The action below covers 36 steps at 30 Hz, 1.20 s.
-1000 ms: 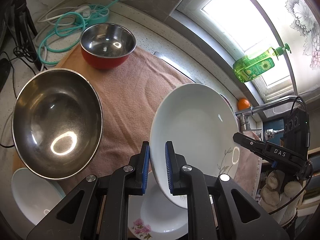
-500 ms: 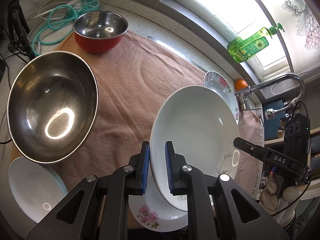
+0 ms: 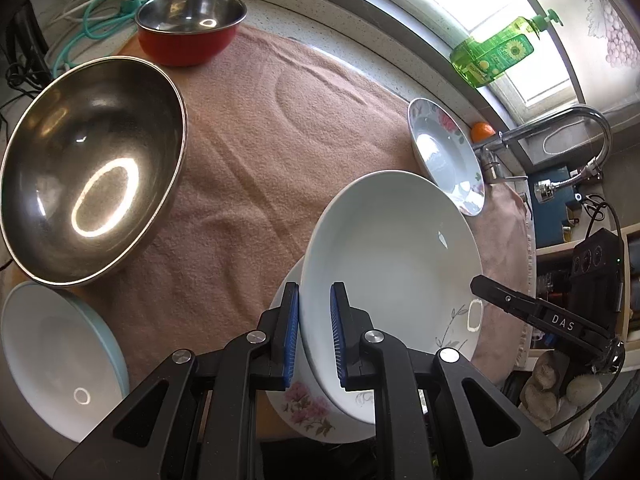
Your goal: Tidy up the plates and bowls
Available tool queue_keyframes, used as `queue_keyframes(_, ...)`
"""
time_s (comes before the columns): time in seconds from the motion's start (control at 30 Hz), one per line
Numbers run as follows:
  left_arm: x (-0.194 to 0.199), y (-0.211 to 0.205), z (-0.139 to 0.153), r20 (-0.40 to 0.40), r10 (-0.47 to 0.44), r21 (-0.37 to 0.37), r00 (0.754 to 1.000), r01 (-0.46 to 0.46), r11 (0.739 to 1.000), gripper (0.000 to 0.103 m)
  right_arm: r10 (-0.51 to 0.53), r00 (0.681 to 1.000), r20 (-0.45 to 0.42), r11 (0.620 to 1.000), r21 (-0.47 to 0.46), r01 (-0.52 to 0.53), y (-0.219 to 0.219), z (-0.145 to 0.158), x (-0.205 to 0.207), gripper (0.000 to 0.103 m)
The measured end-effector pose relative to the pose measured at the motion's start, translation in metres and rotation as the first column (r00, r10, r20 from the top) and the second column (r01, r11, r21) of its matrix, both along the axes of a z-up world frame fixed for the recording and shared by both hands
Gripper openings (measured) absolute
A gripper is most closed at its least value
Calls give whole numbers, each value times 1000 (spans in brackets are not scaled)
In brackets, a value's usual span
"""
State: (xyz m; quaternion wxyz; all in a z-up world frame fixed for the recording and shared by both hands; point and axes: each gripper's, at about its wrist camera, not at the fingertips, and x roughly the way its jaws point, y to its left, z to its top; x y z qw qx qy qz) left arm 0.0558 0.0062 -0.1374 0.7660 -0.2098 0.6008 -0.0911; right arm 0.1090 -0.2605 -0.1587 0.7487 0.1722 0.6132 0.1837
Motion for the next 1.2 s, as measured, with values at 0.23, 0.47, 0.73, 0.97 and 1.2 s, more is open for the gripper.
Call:
queue_keyframes(0.23, -7, -3, -9, -28, -13, -4, 1000, 13, 1000, 13, -8, 1000, 6, 1000, -9, 8, -4, -6, -16, 8)
queue_keyframes(0.47, -9, -6, -14, -40, -33, 5, 999, 33, 999, 13, -12, 1000, -14, 1000, -14, 12, -7, -19, -26, 8)
queue_keyframes(0.73, -12, -12, -21, -53, -56, 20, 997, 57, 998, 13, -20, 999, -30, 1000, -19, 19, -9, -29, -33, 8)
queue_keyframes(0.97, -11, -13, -24, -56, -67, 32, 996, 68, 997, 13, -19, 999, -28, 999, -33, 18, -8, -31, -36, 8)
queue_keyframes(1.2, -12, -14, -26, -64, -70, 31, 995, 72, 997, 13, -17, 999, -37, 999, -33, 16, -7, -35, -37, 8)
